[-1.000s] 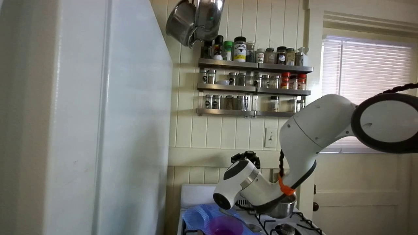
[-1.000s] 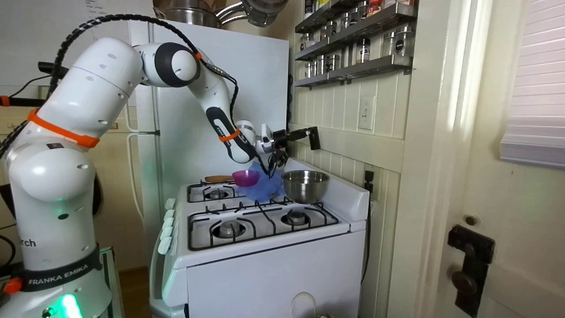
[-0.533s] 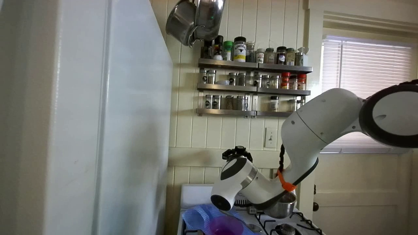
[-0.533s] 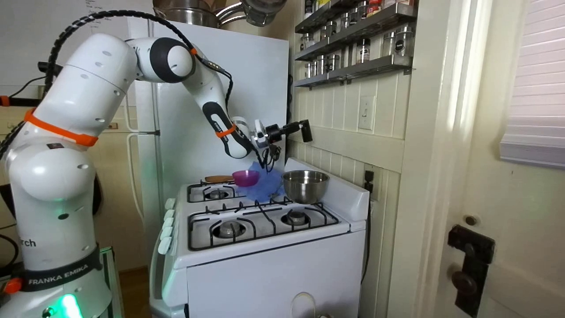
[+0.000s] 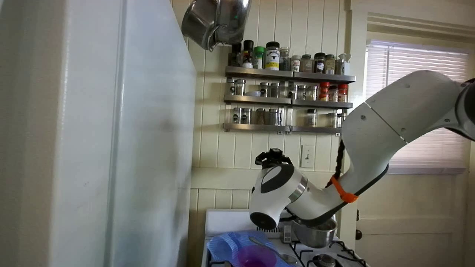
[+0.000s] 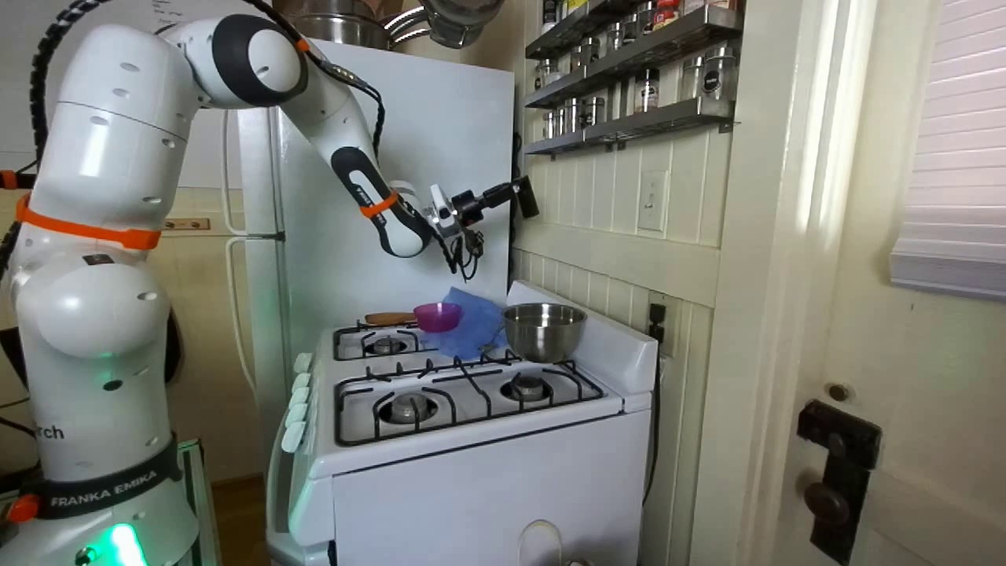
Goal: Put the black bottle on the bottom shelf
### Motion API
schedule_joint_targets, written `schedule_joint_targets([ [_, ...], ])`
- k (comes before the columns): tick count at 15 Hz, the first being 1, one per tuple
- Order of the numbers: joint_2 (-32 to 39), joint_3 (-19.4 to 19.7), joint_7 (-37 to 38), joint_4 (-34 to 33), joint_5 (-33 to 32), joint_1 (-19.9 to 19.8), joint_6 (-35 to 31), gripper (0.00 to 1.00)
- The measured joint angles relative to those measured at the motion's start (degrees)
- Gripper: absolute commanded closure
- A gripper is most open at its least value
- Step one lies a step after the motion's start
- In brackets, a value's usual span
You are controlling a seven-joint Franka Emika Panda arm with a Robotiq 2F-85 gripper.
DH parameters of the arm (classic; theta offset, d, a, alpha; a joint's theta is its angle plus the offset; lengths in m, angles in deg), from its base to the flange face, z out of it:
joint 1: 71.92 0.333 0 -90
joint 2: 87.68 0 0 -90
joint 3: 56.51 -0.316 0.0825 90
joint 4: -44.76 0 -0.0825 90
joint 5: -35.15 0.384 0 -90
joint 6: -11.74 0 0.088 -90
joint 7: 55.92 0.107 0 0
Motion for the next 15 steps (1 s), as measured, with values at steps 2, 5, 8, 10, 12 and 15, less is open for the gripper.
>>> schedule_joint_targets([
  [2,-3.6,0.0,0.0,2.3,-1.8,-0.4,-2.2,0.82],
  [5,-8.8,0.0,0.0,5.3,-3.1,-0.5,-2.5,0.82],
  [8,-14.3,0.0,0.0,8.1,-3.4,-0.8,-5.5,0.57],
  [10,-16.1,0.0,0.0,9.3,-3.5,-1.0,-6.7,0.82],
  [12,-16.1,-0.2,0.1,9.3,-3.6,-0.9,-5.9,0.82],
  [15,-16.7,-0.9,0.7,9.2,-4.7,-0.7,2.1,0.82],
])
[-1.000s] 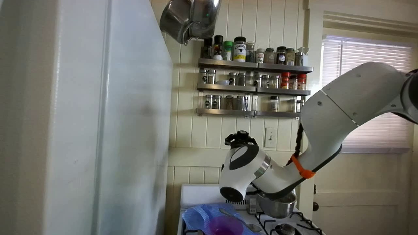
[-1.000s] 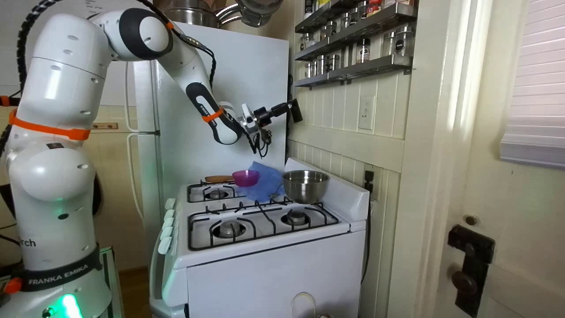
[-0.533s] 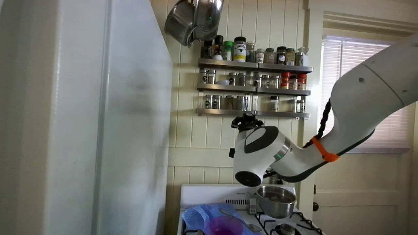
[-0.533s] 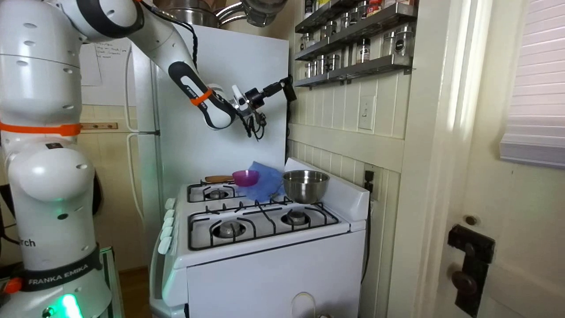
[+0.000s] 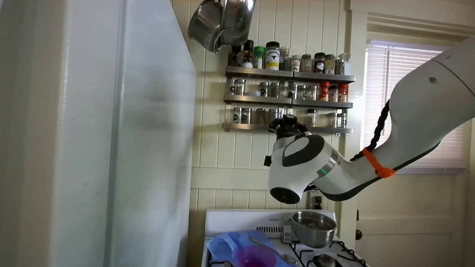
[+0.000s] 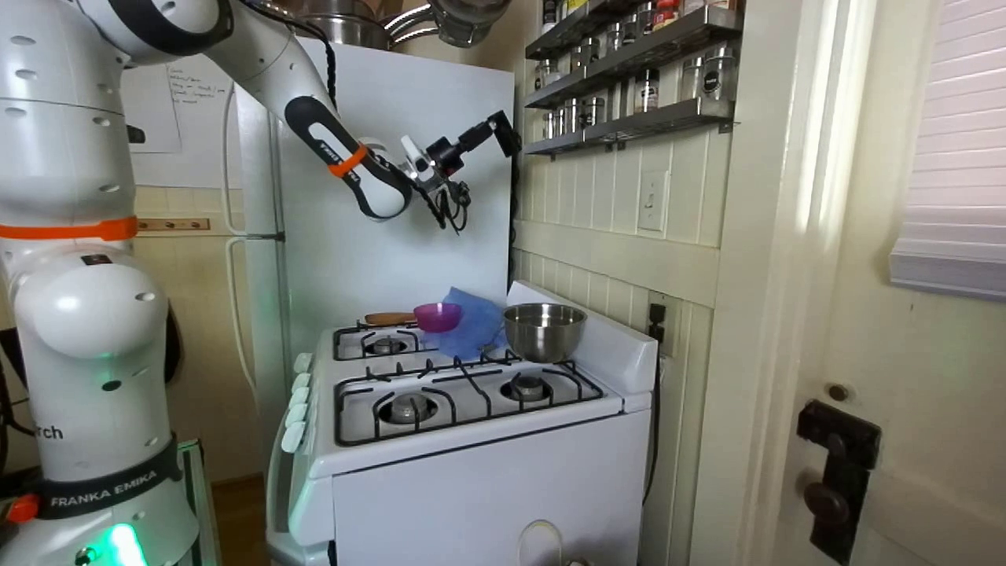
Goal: Put the black bottle on the bottom shelf
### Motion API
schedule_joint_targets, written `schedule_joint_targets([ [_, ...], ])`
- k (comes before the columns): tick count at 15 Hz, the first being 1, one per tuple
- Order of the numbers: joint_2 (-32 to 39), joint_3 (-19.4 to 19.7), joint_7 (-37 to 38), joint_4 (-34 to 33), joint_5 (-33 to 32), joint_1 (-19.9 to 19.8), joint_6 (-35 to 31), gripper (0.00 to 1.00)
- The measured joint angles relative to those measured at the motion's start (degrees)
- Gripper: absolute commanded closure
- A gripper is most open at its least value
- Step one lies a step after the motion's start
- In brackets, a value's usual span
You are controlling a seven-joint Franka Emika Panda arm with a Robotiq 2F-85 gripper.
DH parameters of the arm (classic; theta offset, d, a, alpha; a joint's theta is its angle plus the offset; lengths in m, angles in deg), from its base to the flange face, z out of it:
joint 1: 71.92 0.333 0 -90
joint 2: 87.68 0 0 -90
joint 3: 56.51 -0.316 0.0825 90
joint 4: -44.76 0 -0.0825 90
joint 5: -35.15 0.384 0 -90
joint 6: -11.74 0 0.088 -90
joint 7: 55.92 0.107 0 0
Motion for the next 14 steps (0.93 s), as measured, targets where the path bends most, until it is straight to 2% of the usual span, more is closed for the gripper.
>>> schedule_joint_targets([
  [4,-2.3,-0.4,1.1,0.1,-1.3,0.0,9.7,0.82],
  [8,-5.4,0.4,2.3,0.2,-1.1,-0.2,10.1,0.82],
  [11,-8.4,1.9,2.1,0.5,-0.1,-0.6,5.8,0.82],
  [14,-12.9,4.4,-1.2,1.4,1.2,-1.3,-4.8,0.82],
])
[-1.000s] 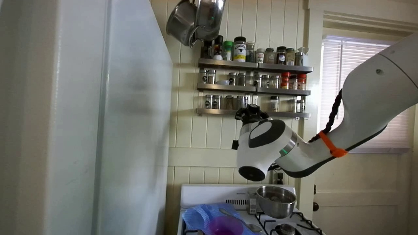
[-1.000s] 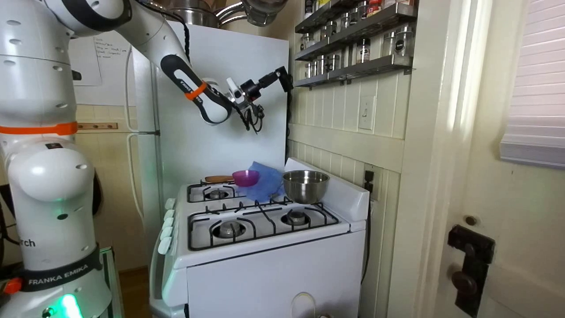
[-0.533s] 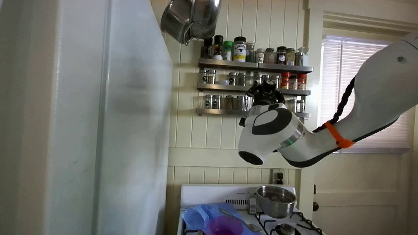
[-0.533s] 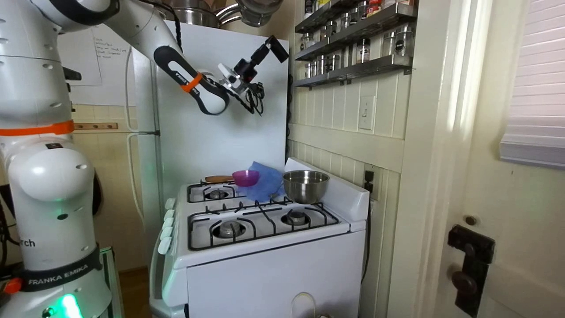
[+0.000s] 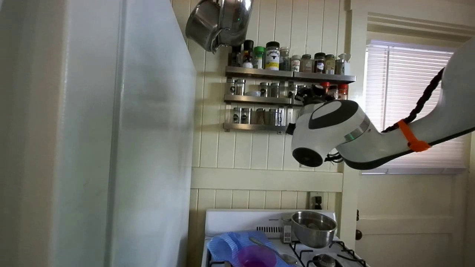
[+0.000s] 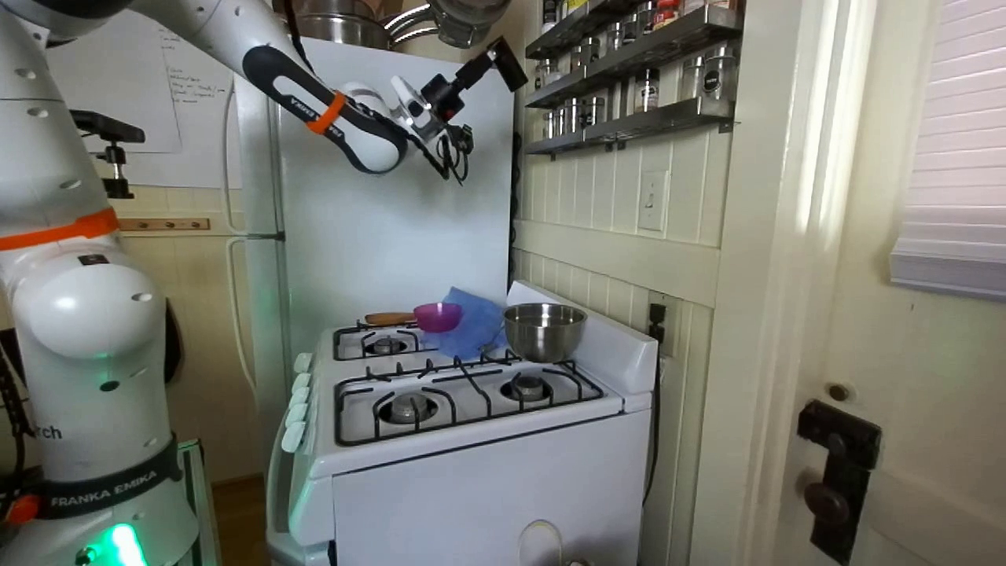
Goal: Put the black bottle on the bottom shelf
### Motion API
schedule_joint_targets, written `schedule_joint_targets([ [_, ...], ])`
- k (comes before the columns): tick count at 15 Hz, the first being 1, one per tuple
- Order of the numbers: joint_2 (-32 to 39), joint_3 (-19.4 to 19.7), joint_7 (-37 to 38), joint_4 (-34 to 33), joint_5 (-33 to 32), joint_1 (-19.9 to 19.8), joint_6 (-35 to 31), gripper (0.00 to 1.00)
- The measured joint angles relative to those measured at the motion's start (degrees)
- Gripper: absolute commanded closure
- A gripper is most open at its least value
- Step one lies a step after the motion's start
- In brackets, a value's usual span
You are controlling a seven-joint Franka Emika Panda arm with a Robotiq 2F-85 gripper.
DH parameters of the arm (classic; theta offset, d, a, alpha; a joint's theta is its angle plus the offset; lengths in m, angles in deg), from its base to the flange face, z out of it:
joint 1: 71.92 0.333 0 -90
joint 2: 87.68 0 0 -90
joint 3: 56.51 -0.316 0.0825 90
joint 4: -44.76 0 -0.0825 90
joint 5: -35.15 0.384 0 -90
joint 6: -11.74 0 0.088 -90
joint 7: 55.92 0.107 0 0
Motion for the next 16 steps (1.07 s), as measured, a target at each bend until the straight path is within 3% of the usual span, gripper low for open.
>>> schedule_joint_targets([
  [1,-1.7,1.0,-2.2,0.4,0.3,-0.3,-4.2,0.57],
  [3,-4.4,2.4,-5.8,1.0,0.6,-0.8,-9.6,0.57],
  [4,-5.2,2.7,-6.5,1.3,0.6,-1.0,-10.5,0.82],
  [9,-5.3,3.2,-8.1,1.6,0.6,-1.1,-11.1,0.82],
  [16,-5.3,7.6,-9.3,-1.1,-0.4,-2.1,-22.7,0.82],
])
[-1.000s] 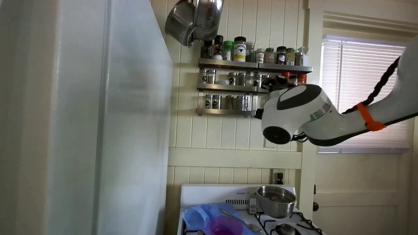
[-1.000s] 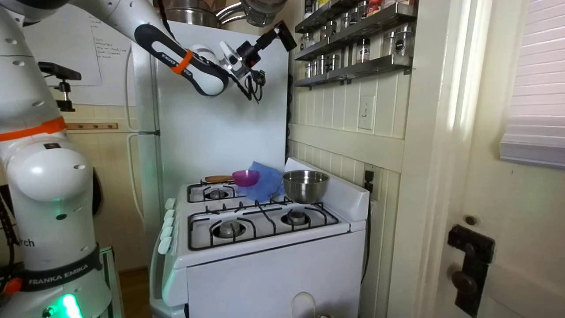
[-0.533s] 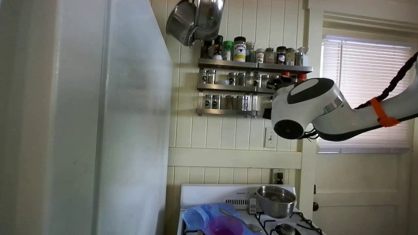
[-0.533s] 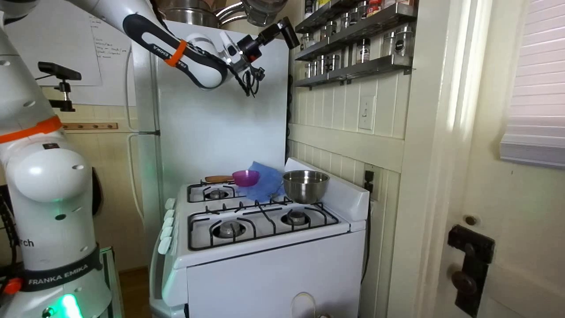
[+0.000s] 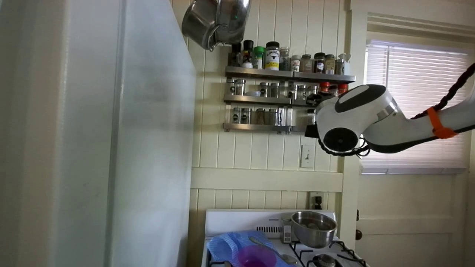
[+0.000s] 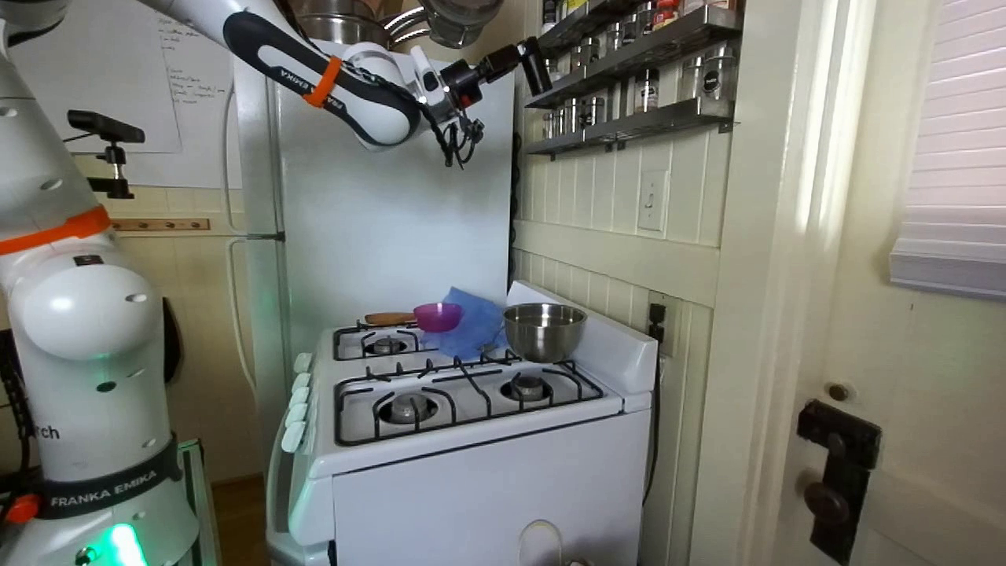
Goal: Put the black bottle on the bottom shelf
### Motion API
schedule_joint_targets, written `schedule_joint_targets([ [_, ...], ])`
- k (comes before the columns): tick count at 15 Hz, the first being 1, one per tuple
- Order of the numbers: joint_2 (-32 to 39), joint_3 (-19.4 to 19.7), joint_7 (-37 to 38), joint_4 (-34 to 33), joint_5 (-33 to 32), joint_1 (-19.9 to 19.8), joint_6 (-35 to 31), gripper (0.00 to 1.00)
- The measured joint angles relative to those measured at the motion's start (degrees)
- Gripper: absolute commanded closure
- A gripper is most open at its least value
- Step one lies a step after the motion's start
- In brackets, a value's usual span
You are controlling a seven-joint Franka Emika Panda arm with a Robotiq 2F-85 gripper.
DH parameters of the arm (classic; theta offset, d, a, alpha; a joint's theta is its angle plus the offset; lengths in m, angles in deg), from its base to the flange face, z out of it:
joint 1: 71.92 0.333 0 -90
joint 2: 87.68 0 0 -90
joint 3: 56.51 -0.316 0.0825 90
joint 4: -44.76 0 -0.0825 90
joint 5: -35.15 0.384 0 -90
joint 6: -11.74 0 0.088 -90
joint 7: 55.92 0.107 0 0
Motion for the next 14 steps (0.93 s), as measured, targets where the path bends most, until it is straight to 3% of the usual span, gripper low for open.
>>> schedule_joint_targets([
  [6,1.0,3.6,0.7,-6.5,-0.5,-0.4,-15.6,0.82],
  [8,2.1,4.9,2.2,-8.6,-0.4,-0.6,-18.1,0.82],
  [9,2.7,5.4,3.0,-9.5,0.0,-0.8,-18.4,0.57],
  [10,3.1,5.5,3.1,-10.0,0.0,-1.1,-18.4,0.57],
  [11,3.2,5.4,3.1,-10.0,0.0,-1.3,-18.4,0.82],
  [14,3.3,4.8,3.3,-10.0,-0.9,-1.4,-18.1,0.82],
])
